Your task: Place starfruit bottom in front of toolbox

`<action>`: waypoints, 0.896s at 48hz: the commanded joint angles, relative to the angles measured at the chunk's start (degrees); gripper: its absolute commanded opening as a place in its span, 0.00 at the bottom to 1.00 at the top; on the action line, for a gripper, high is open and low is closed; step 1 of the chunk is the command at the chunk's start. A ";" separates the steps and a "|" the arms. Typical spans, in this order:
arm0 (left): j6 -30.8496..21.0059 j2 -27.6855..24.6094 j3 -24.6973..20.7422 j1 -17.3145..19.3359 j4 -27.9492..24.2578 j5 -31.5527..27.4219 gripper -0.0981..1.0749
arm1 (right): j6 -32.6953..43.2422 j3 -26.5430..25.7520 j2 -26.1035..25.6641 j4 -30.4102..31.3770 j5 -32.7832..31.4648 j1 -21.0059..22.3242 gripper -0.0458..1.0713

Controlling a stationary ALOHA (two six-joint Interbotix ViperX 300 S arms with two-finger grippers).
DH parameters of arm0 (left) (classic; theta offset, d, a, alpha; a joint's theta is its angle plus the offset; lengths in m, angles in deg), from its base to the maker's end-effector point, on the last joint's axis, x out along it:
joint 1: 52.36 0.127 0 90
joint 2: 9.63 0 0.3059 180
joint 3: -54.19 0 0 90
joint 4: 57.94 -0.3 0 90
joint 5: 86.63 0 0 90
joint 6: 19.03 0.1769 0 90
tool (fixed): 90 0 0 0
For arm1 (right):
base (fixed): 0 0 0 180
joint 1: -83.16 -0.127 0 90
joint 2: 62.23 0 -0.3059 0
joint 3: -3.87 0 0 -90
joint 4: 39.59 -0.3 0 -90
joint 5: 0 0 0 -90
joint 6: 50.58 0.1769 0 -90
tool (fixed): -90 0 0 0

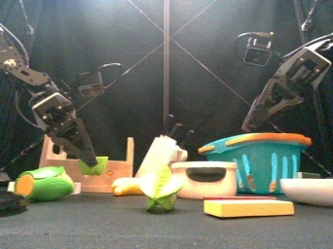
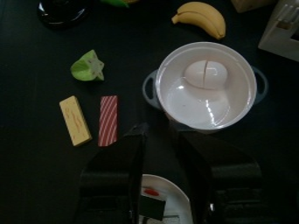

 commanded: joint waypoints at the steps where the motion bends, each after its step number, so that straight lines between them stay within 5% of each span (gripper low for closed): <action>1: 0.26 -0.62 -1.32 0.09 0.00 1.14 0.69 | -0.09 -1.49 0.00 0.00 0.53 0.26 0.65; 17: 0.26 -4.92 -1.49 0.70 0.09 1.49 0.71 | -0.18 -1.49 0.79 0.09 0.62 0.26 0.65; 43: 0.18 -4.57 -1.58 2.02 0.88 1.58 0.85 | -0.09 -1.49 0.79 -0.09 0.62 0.26 0.65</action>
